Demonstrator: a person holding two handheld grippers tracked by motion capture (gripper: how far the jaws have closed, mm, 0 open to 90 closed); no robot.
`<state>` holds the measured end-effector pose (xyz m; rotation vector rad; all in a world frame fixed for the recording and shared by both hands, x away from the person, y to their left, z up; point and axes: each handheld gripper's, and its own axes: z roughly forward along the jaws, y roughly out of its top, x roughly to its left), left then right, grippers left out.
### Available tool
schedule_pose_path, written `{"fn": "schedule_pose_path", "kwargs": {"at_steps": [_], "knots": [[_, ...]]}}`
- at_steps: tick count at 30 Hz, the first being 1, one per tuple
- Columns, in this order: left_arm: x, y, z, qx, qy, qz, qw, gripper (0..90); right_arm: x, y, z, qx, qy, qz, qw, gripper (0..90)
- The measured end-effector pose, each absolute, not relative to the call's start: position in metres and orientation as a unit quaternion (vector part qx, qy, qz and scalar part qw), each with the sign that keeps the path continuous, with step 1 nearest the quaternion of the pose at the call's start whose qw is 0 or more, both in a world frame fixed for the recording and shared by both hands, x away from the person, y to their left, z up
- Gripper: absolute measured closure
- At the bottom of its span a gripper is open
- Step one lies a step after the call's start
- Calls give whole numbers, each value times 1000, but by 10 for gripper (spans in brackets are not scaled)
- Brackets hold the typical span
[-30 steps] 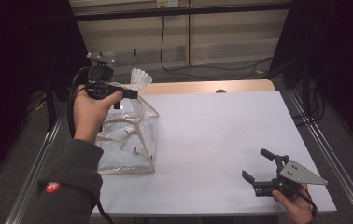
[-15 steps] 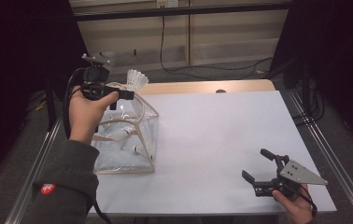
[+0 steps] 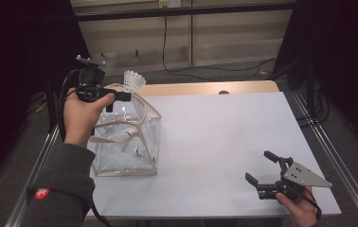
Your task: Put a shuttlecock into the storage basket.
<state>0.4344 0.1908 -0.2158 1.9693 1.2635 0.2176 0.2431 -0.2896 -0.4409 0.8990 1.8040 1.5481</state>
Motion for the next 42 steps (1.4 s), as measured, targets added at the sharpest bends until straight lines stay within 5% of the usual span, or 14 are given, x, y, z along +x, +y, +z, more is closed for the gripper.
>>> {"fn": "schedule_pose_path", "kwargs": {"at_steps": [42], "knots": [[426, 222, -230, 766, 513, 90, 376, 656, 243, -289, -441, 337, 678, 582, 296, 28]]}}
